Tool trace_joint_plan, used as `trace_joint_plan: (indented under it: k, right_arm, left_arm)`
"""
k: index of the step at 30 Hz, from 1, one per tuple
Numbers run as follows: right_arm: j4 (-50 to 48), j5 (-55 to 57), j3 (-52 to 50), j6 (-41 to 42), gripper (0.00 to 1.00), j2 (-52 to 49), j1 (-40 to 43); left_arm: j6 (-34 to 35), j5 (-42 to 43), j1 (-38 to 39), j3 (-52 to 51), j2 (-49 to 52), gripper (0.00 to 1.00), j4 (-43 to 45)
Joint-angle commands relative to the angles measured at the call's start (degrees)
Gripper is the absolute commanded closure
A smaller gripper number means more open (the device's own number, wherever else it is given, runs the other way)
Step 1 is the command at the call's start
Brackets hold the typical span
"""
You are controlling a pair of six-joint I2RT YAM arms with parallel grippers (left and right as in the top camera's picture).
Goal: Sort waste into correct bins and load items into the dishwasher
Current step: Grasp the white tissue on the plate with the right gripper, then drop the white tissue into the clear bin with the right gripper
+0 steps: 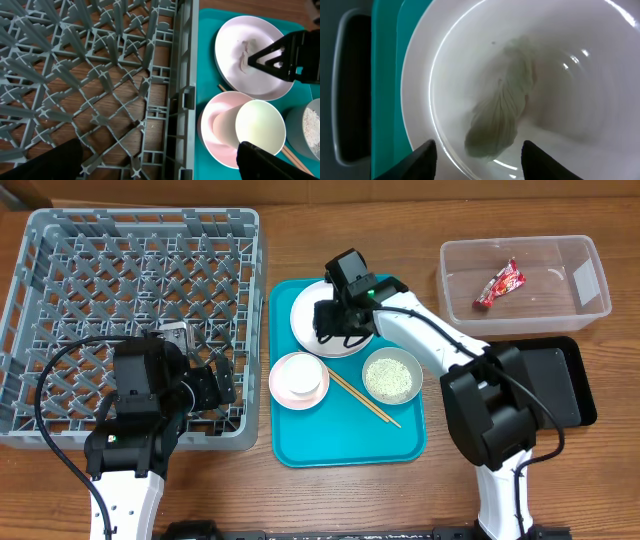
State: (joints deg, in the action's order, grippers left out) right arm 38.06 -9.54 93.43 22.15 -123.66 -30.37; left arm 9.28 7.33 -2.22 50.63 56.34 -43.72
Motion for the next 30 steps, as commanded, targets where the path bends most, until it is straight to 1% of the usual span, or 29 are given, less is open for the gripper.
trace_joint_plan:
  k: [1, 2, 3, 4, 5, 7, 8, 9, 10, 16, 21, 30]
  right_arm:
    - [-0.48, 0.52, 0.55, 0.63, 0.55, -1.14, -0.42]
    - [-0.5, 0.55, 0.55, 0.63, 0.6, -1.14, -0.42]
    - [-0.55, 0.55, 0.55, 0.63, 0.63, -1.14, -0.42]
    - [-0.42, 0.52, 0.55, 0.63, 0.71, -1.14, -0.42]
    - [-0.09, 0.52, 0.55, 0.63, 0.76, -1.14, -0.33]
    - [0.24, 0.52, 0.55, 0.63, 0.83, -1.14, -0.17]
    - [0.35, 0.52, 0.55, 0.63, 0.84, -1.14, -0.15]
    - [0.5, 0.55, 0.55, 0.63, 0.92, -1.14, -0.15]
    - [0.59, 0.55, 0.55, 0.63, 0.96, -1.14, -0.15]
    - [1.97, 0.55, 1.07, 0.63, 0.96, -0.79, 0.72]
    - [6.12, 0.55, 4.04, 0.48, 0.96, 1.7, 4.0]
    - [9.55, 0.85, 5.01, -4.39, 0.96, 7.78, 7.76]
  left_arm:
    - [0.17, 0.66, 0.33, 1.66, 0.24, 0.0, 0.22]
    - [0.17, 0.66, 0.33, 1.66, 0.24, 0.0, 0.2]
    - [0.17, 0.68, 0.33, 1.66, 0.24, 0.0, 0.2]
    - [0.17, 0.68, 0.33, 1.66, 0.24, 0.0, 0.22]
    - [0.17, 0.68, 0.33, 1.66, 0.24, 0.0, 0.22]
    - [0.17, 0.68, 0.33, 1.66, 0.24, 0.0, 0.2]
    - [0.17, 0.68, 0.33, 1.66, 0.24, 0.0, 0.2]
    - [0.17, 0.68, 0.33, 1.66, 0.24, 0.0, 0.22]
    - [0.17, 0.68, 0.33, 1.66, 0.24, 0.0, 0.2]
    - [0.17, 0.66, 0.33, 1.66, 0.24, 0.0, 0.22]
    - [0.15, 0.66, 0.33, 1.66, 0.24, 0.0, 0.22]
    - [0.15, 0.66, 0.33, 1.66, 0.24, 0.0, 0.26]
